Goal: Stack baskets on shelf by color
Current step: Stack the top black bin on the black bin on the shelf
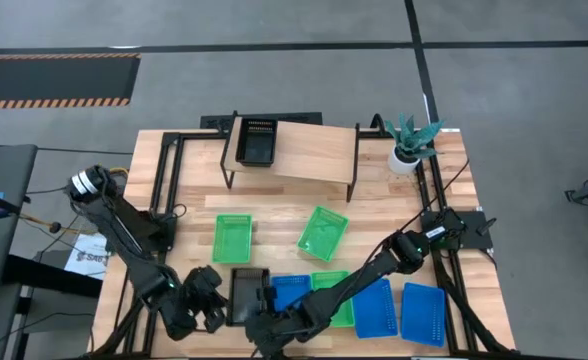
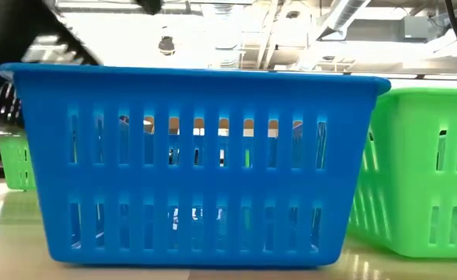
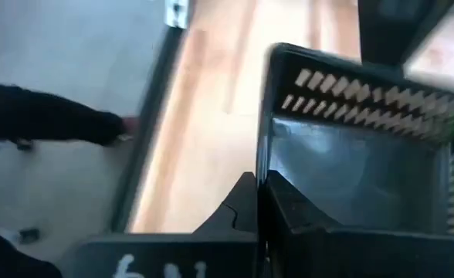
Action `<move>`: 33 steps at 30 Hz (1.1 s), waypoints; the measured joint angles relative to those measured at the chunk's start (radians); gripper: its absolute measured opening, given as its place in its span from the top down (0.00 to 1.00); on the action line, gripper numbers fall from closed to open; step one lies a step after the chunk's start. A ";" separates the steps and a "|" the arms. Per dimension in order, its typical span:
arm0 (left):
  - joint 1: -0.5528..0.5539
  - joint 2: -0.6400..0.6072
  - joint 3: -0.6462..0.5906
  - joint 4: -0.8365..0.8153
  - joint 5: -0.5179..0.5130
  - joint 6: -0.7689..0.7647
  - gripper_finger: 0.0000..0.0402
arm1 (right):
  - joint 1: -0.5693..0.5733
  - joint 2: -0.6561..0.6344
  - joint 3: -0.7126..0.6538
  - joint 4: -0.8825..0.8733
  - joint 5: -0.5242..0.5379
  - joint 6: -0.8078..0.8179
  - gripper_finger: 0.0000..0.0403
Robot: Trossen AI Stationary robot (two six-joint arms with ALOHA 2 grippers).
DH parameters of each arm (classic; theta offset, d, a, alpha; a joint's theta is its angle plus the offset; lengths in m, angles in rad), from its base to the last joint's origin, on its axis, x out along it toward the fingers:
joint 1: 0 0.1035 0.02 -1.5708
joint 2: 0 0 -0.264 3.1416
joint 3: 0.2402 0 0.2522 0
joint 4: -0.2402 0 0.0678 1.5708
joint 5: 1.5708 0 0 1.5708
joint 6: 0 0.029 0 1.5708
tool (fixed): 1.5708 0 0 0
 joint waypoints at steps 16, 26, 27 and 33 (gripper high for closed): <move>-0.055 -0.453 0.001 -0.279 -0.251 0.219 1.00 | -0.122 -0.263 0.000 -0.222 0.406 -0.219 0.99; -0.056 -0.505 0.001 -0.315 -0.299 0.447 1.00 | -0.399 -0.299 0.000 -0.134 0.468 -0.553 0.98; -0.056 -0.505 0.002 -0.326 -0.303 0.451 1.00 | -0.426 -0.295 0.001 -0.129 0.468 -0.569 0.98; -0.056 -0.505 0.001 -0.445 -0.371 0.442 0.98 | -0.553 -0.286 -0.001 -0.133 0.353 -0.627 0.98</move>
